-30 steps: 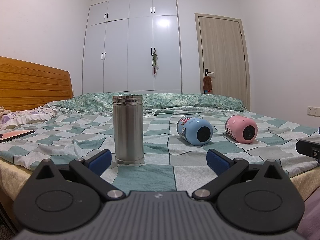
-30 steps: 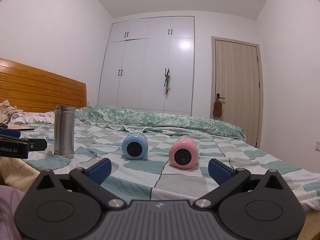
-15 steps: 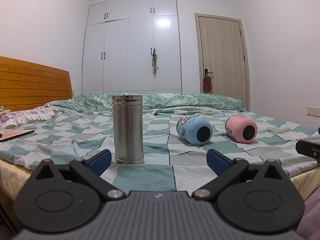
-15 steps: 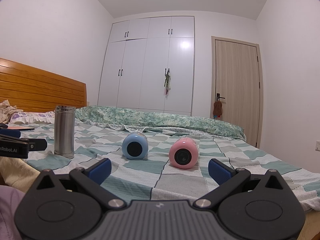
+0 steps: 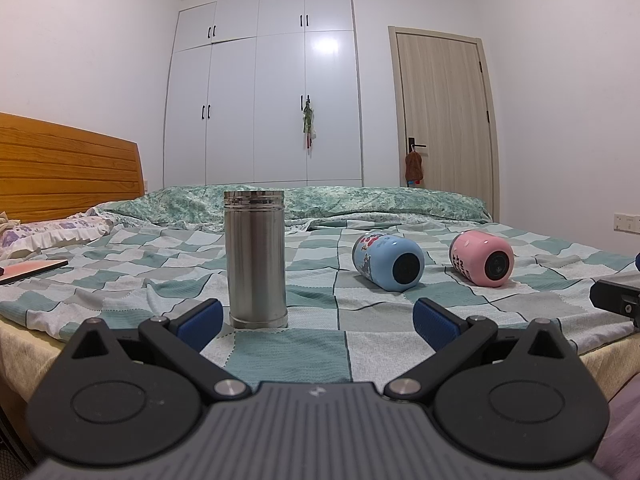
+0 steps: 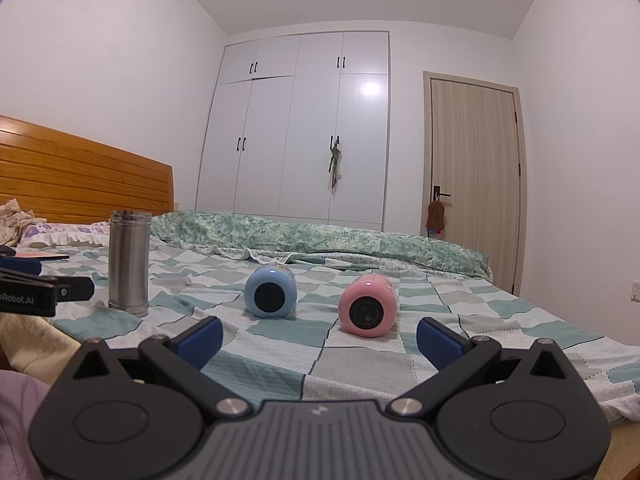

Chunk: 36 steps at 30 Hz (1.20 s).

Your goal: Flip cup upright

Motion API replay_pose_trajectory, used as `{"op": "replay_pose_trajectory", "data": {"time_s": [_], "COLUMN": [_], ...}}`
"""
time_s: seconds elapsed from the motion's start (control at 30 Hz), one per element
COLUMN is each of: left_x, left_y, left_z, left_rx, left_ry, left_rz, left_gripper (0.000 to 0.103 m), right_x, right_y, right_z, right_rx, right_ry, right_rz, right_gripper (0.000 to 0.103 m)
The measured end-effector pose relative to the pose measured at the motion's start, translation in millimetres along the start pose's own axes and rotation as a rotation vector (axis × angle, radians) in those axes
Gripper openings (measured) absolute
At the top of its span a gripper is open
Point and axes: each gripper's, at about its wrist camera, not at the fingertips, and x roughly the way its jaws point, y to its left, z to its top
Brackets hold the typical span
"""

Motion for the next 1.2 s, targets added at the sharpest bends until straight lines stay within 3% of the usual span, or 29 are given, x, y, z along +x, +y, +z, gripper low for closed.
{"op": "replay_pose_trajectory", "data": {"time_s": [0.47, 0.8, 1.2], "left_x": [0, 3, 34], "left_y": [-4, -11, -31], "left_z": [1, 11, 40], "left_rx": [0.021, 0.046, 0.082], "left_ry": [0.006, 0.021, -0.004], "left_rz": [-0.001, -0.068, -0.127], "left_gripper": [0.103, 0.103, 0.103], "right_x": [2, 13, 48], "right_y": [0, 2, -7], "right_z": [-1, 12, 36], "right_rx": [0.002, -0.011, -0.036], "right_ry": [0.010, 0.029, 0.052], "right_rz": [0.007, 0.075, 0.122], "right_gripper": [0.103, 0.103, 0.103]}}
